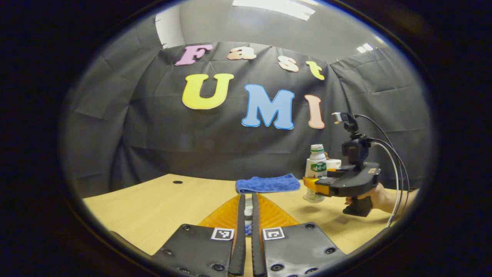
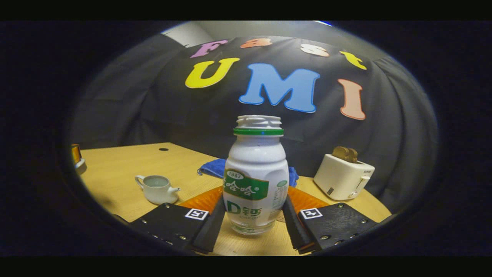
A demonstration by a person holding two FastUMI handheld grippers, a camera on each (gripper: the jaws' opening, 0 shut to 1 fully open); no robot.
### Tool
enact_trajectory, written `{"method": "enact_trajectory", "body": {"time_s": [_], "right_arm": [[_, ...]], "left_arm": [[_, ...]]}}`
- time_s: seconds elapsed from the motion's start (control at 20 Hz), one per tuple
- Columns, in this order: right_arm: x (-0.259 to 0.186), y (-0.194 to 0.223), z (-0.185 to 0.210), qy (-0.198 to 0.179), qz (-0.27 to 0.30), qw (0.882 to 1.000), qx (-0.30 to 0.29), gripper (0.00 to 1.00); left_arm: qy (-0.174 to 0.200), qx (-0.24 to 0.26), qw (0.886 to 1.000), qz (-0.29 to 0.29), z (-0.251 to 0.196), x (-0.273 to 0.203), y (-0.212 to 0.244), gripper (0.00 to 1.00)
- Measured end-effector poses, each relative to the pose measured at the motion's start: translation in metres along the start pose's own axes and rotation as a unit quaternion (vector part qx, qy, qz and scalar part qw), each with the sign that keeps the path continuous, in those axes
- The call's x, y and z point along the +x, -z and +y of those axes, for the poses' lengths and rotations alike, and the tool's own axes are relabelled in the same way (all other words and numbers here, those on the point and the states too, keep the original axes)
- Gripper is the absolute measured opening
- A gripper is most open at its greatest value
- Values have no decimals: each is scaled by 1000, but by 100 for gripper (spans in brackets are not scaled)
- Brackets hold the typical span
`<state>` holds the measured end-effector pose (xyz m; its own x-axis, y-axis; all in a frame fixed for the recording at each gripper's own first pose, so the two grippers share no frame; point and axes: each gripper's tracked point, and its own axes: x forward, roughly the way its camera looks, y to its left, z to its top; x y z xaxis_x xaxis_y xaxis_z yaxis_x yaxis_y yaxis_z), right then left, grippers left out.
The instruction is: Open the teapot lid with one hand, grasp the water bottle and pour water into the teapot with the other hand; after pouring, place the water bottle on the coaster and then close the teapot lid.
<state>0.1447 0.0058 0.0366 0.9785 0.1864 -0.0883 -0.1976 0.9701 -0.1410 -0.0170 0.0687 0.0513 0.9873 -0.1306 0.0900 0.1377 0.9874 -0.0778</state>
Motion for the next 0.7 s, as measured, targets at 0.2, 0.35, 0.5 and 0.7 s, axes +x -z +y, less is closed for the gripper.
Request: {"method": "enact_trajectory", "body": {"time_s": [0.2,0.35,0.5,0.7], "right_arm": [[-12,13,-29,-27,25,996,85,72],[-13,13,-42,-25,25,993,115,72],[-14,10,-50,-23,18,991,128,72],[-15,12,-65,-1,17,992,126,72]], "left_arm": [[14,0,1000,-4,-12,62,-12,13],[7,4,1000,6,-14,102,-4,17],[5,7,1000,20,-13,137,11,17],[-6,9,999,48,-4,168,37,17]]}}
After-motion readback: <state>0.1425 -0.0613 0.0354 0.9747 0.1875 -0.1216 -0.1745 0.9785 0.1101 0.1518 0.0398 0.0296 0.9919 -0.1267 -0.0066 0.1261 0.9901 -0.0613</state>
